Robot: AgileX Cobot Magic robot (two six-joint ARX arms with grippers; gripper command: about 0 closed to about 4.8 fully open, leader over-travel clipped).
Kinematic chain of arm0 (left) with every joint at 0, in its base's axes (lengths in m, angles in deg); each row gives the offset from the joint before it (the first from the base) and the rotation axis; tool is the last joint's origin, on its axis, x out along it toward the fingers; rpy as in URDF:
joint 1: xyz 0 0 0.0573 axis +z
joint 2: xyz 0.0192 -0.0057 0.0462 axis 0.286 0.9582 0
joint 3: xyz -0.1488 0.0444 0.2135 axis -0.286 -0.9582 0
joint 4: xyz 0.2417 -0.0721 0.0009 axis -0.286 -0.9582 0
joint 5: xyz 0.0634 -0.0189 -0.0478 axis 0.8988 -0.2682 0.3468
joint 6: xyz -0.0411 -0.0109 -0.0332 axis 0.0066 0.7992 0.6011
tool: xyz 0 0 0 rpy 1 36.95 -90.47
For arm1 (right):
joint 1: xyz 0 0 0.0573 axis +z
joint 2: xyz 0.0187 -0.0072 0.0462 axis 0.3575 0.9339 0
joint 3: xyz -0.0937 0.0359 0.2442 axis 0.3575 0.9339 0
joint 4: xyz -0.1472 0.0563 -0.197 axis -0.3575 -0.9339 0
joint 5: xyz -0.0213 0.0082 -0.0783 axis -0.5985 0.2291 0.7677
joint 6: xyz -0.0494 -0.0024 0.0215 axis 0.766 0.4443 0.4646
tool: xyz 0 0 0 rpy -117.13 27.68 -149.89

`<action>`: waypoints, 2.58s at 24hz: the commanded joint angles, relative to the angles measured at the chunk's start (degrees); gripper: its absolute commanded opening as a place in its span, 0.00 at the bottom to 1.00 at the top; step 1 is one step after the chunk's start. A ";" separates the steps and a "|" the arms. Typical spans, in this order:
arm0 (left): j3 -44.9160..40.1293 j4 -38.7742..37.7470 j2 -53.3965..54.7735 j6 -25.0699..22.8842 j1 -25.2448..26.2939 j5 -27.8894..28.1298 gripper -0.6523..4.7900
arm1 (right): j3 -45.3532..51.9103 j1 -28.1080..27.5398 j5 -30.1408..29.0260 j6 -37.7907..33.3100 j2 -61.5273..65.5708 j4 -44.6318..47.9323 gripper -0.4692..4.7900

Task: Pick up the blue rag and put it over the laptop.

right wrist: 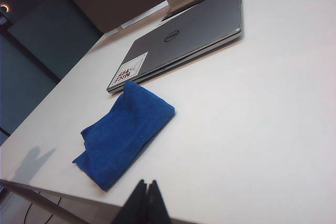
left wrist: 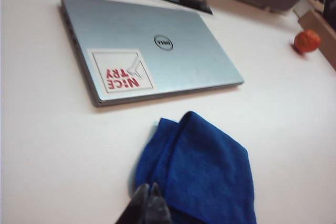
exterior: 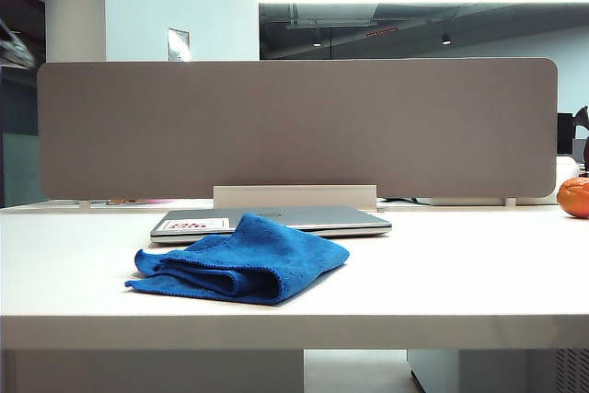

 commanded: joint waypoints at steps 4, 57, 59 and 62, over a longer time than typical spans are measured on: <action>3.13 0.50 7.41 -2.67 -6.01 0.74 0.11 | 0.28 -0.02 -0.02 -0.04 -0.13 0.76 0.09; 18.36 0.85 49.33 -7.87 -16.87 6.25 0.87 | 0.28 -0.04 0.28 0.44 -0.13 0.61 0.09; 18.36 1.03 49.44 -7.89 -17.38 6.29 0.86 | 0.28 -0.04 0.48 0.44 -0.13 0.61 0.09; 18.36 1.64 49.68 -7.89 -18.62 6.49 0.86 | 0.28 -0.04 0.66 0.42 -0.13 0.61 0.09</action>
